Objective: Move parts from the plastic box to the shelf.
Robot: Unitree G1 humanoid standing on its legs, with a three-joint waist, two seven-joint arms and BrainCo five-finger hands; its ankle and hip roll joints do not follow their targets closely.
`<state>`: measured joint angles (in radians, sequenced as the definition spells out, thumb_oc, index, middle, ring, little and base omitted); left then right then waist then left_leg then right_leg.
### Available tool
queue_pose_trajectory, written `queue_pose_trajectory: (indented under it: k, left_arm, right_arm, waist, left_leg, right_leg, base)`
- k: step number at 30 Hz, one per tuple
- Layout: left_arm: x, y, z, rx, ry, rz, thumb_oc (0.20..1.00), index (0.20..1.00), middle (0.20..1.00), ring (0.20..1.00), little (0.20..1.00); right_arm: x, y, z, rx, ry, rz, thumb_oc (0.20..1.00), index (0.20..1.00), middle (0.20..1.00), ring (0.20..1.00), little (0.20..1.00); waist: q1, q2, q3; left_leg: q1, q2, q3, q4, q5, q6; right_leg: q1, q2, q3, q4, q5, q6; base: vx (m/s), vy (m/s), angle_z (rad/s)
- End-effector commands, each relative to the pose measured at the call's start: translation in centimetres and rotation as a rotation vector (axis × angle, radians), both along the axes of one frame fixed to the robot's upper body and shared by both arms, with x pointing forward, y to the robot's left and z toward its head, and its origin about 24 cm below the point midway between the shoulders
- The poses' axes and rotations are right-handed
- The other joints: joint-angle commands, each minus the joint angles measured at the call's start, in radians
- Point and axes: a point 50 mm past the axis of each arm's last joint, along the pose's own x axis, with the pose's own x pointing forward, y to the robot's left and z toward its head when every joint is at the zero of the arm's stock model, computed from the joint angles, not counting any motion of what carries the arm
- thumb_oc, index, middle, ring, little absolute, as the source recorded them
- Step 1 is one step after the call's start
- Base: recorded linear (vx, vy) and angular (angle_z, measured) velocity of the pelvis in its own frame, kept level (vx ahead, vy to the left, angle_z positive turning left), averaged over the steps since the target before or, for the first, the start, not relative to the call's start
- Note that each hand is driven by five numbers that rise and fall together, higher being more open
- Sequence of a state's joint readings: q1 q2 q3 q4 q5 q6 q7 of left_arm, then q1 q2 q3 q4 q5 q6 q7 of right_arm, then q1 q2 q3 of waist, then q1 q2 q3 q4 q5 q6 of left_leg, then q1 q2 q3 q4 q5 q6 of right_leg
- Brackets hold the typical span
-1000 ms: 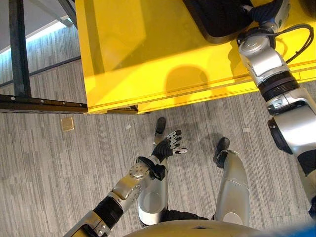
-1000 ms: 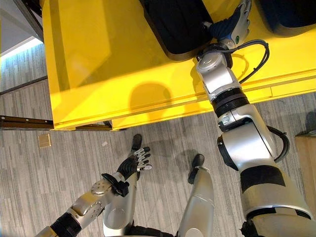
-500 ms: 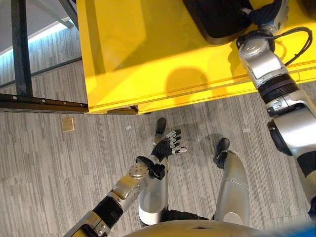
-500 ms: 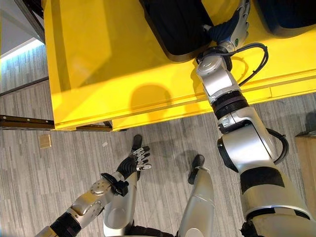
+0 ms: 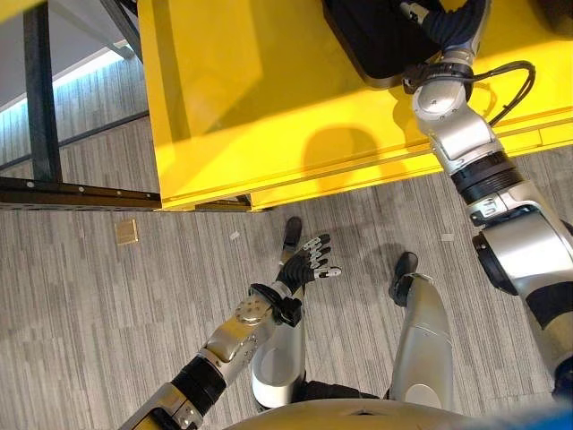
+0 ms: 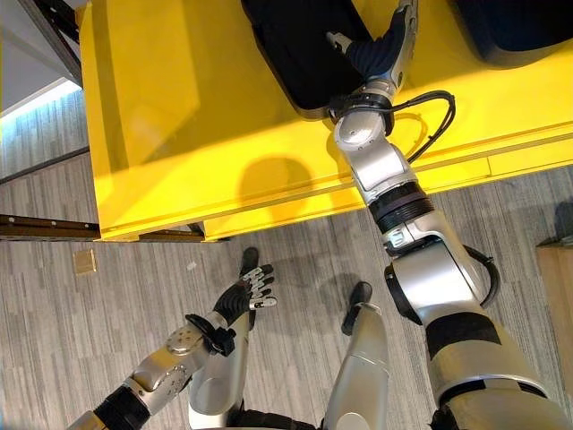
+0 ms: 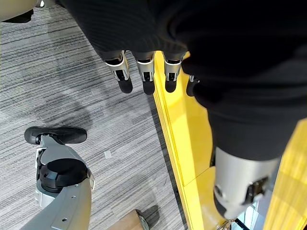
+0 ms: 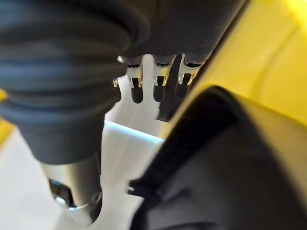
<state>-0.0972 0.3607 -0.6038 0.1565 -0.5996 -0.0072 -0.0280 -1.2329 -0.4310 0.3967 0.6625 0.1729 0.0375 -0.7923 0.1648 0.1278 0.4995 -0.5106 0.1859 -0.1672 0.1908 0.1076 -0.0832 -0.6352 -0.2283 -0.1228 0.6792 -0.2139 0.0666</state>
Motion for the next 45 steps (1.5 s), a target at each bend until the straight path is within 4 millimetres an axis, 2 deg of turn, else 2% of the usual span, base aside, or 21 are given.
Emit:
queue_pose_trajectory:
  k: [1,7,11,13,17,22,26,31,32,34,35,41,42,45]
  left_arm:
    - [-0.5,-1.0,0.3,-0.019,-0.036,-0.058,1.000,1.000,1.000,1.000,1.000]
    - [-0.4,-0.9,0.3,-0.021,-0.043,-0.050,1.000,1.000,1.000,1.000,1.000]
    - [-0.6,-0.8,0.1,-0.017,-0.045,-0.047,1.000,1.000,1.000,1.000,1.000]
    - [-0.5,-0.6,0.2,-0.010,-0.047,-0.043,1.000,1.000,1.000,1.000,1.000]
    - [-0.6,-0.4,0.1,-0.010,-0.064,-0.033,1.000,1.000,1.000,1.000,1.000]
    - [-0.8,0.0,0.0,-0.009,-0.076,-0.017,1.000,1.000,1.000,1.000,1.000]
    - [-1.0,0.8,-0.1,-0.016,-0.076,0.020,1.000,1.000,1.000,1.000,1.000]
    - [-1.6,1.8,-0.5,-0.026,-0.068,0.101,1.000,1.000,1.000,1.000,1.000]
    - [-1.6,2.1,-0.4,-0.033,-0.065,0.135,1.000,1.000,1.000,1.000,1.000]
    - [-1.7,2.2,-0.4,-0.032,-0.066,0.139,1.000,1.000,1.000,1.000,1.000]
    - [-1.9,2.4,-0.6,-0.028,-0.062,0.153,1.000,1.000,1.000,1.000,1.000]
    - [-1.9,2.4,-0.7,-0.027,-0.061,0.156,1.000,1.000,1.000,1.000,1.000]
    - [-2.0,2.6,-0.8,-0.024,-0.057,0.170,1.000,1.000,1.000,1.000,1.000]
    - [-2.0,2.9,-0.9,-0.006,-0.044,0.190,1.000,1.000,1.000,1.000,1.000]
  right_arm:
    - [-1.8,-0.4,3.8,0.017,-0.214,0.035,1.000,1.000,1.000,1.000,1.000]
    - [-1.8,-0.3,3.7,0.035,-0.208,0.046,1.000,1.000,1.000,1.000,1.000]
    - [-2.4,-1.3,3.7,0.183,-0.304,0.103,1.000,1.000,1.000,1.000,1.000]
    - [-3.8,-1.0,4.1,0.142,-0.358,0.169,1.000,1.000,1.000,1.000,1.000]
    - [-3.7,-0.5,3.5,0.157,-0.317,0.227,1.000,1.000,1.000,1.000,1.000]
    - [-3.8,-1.1,2.5,0.135,-0.278,0.298,1.000,1.000,1.000,1.000,1.000]
    - [-4.8,-1.4,0.7,0.090,-0.232,0.380,1.000,1.000,1.000,1.000,1.000]
    - [-6.8,-1.8,-4.0,0.103,-0.108,0.517,1.000,1.000,1.000,1.000,1.000]
    - [-7.8,-2.2,-6.7,0.106,-0.016,0.557,1.000,1.000,1.000,1.000,1.000]
    - [-7.9,-2.3,-7.1,0.113,0.000,0.560,1.000,1.000,1.000,1.000,1.000]
    - [-8.3,-2.7,-8.3,0.109,0.041,0.565,1.000,1.000,1.000,1.000,1.000]
    - [-8.4,-2.7,-8.6,0.107,0.048,0.563,1.000,1.000,1.000,1.000,1.000]
    - [-8.8,-3.3,-10.2,0.128,0.103,0.579,1.000,1.000,1.000,1.000,1.000]
    - [-9.3,-3.8,-10.8,0.086,0.139,0.593,1.000,1.000,1.000,1.000,1.000]
  waist:
    - [0.009,-0.017,0.020]
    - [0.008,-0.016,0.020]
    - [0.002,-0.016,0.020]
    - [-0.014,-0.024,0.020]
    - [-0.022,-0.023,0.020]
    - [-0.036,-0.029,0.018]
    - [-0.061,-0.043,0.000]
    - [-0.116,-0.071,-0.025]
    - [-0.140,-0.085,-0.040]
    - [-0.143,-0.086,-0.041]
    - [-0.156,-0.093,-0.048]
    - [-0.157,-0.095,-0.050]
    - [-0.170,-0.106,-0.059]
    - [-0.174,-0.114,-0.069]
  left_leg:
    - [0.071,-0.024,0.132,0.001,-0.015,-0.012]
    - [0.079,-0.027,0.133,0.004,-0.017,-0.010]
    - [0.102,-0.026,0.134,-0.007,-0.017,-0.011]
    - [0.125,-0.028,0.136,-0.009,-0.021,-0.010]
    - [0.165,-0.024,0.143,-0.025,-0.018,-0.009]
    - [0.195,-0.018,0.146,-0.031,-0.019,-0.011]
    - [0.212,-0.009,0.155,-0.041,-0.015,-0.012]
    - [0.244,0.015,0.176,-0.052,-0.012,-0.012]
    - [0.252,0.025,0.185,-0.049,-0.014,-0.011]
    - [0.254,0.027,0.188,-0.048,-0.014,-0.011]
    - [0.261,0.035,0.191,-0.049,-0.015,-0.012]
    - [0.263,0.038,0.192,-0.049,-0.014,-0.012]
    - [0.272,0.047,0.194,-0.054,-0.013,-0.014]
    - [0.274,0.063,0.205,-0.053,-0.014,-0.018]
  right_leg:
    - [0.114,0.037,-0.014,-0.126,0.068,0.003]
    - [0.125,0.037,-0.011,-0.130,0.070,0.003]
    - [0.147,0.038,-0.007,-0.143,0.070,0.005]
    - [0.169,0.038,-0.001,-0.153,0.072,0.010]
    - [0.212,0.042,0.004,-0.181,0.082,0.010]
    - [0.248,0.044,0.007,-0.199,0.085,0.010]
    - [0.264,0.048,0.015,-0.212,0.088,0.011]
    - [0.289,0.062,0.036,-0.220,0.086,0.006]
    - [0.299,0.069,0.041,-0.222,0.084,0.002]
    - [0.301,0.071,0.043,-0.222,0.084,0.000]
    - [0.307,0.079,0.047,-0.220,0.080,-0.003]
    - [0.309,0.081,0.048,-0.220,0.079,-0.003]
    - [0.318,0.091,0.052,-0.224,0.075,-0.008]
    - [0.321,0.092,0.045,-0.237,0.081,-0.005]
  base:
    - [0.00,0.000,0.00]
    - [0.00,0.000,0.00]
    - [0.00,0.000,0.00]
    - [0.00,0.000,0.00]
    - [0.00,-0.001,-0.01]
    - [0.00,0.000,0.00]
    - [0.00,0.000,0.00]
    - [0.03,0.008,-0.07]
    - [0.05,-0.018,-0.22]
    - [0.04,-0.023,-0.18]
    - [0.03,-0.028,-0.13]
    - [0.01,-0.015,-0.09]
    - [0.02,-0.079,0.00]
    - [0.02,-0.094,-0.01]
